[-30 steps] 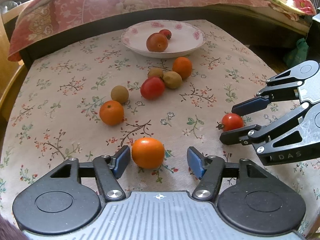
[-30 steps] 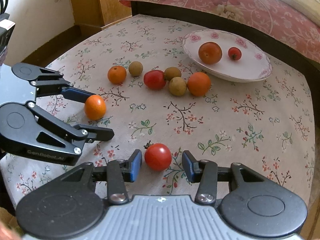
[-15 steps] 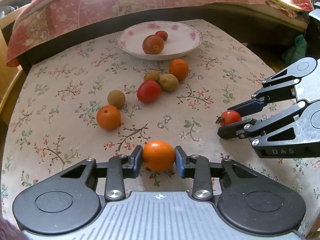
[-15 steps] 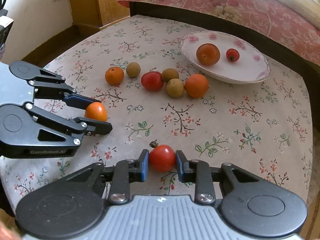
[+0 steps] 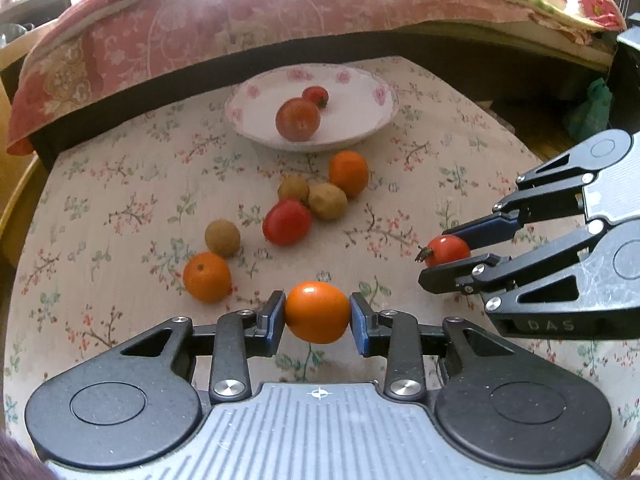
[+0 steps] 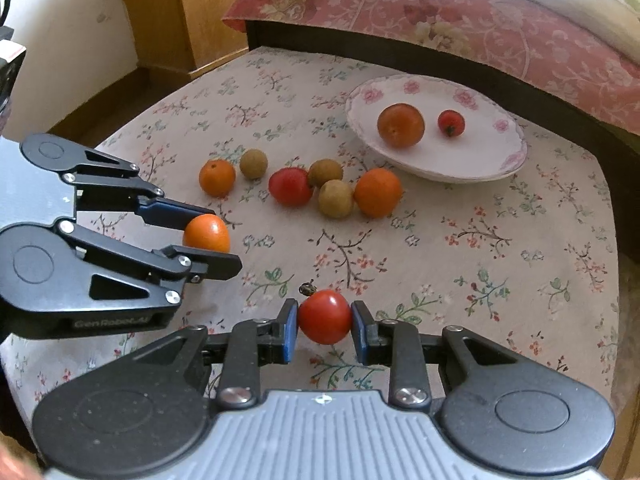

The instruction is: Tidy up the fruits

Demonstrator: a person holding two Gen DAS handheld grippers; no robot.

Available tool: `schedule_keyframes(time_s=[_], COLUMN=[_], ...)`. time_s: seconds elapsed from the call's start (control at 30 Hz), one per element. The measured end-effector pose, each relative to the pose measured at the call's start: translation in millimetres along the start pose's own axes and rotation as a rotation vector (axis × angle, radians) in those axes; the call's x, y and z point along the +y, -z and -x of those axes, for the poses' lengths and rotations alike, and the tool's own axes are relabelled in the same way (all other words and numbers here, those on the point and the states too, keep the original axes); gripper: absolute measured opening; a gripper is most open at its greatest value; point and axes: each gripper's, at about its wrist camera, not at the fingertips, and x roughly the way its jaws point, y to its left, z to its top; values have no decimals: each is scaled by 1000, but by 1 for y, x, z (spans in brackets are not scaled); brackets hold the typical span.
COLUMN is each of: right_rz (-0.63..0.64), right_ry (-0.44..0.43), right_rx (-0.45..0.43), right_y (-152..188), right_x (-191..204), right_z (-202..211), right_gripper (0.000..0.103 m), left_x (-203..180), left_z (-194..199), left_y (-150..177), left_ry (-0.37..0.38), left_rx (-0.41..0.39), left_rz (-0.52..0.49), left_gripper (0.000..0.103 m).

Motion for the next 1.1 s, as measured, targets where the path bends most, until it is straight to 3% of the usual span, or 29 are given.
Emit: schedule_keyframes(time_s=[1.1], right_rz=[-116], right_ry=[68], right_rx=[-110], right_y=[-31], right_x=[-34], right_z=[15], right_gripper=[30], left_x=[-5], left_z=[-1], left_y=[-63], left_ry=[-4], left_rx=[-115], left_rz=[45], left_gripper=[41])
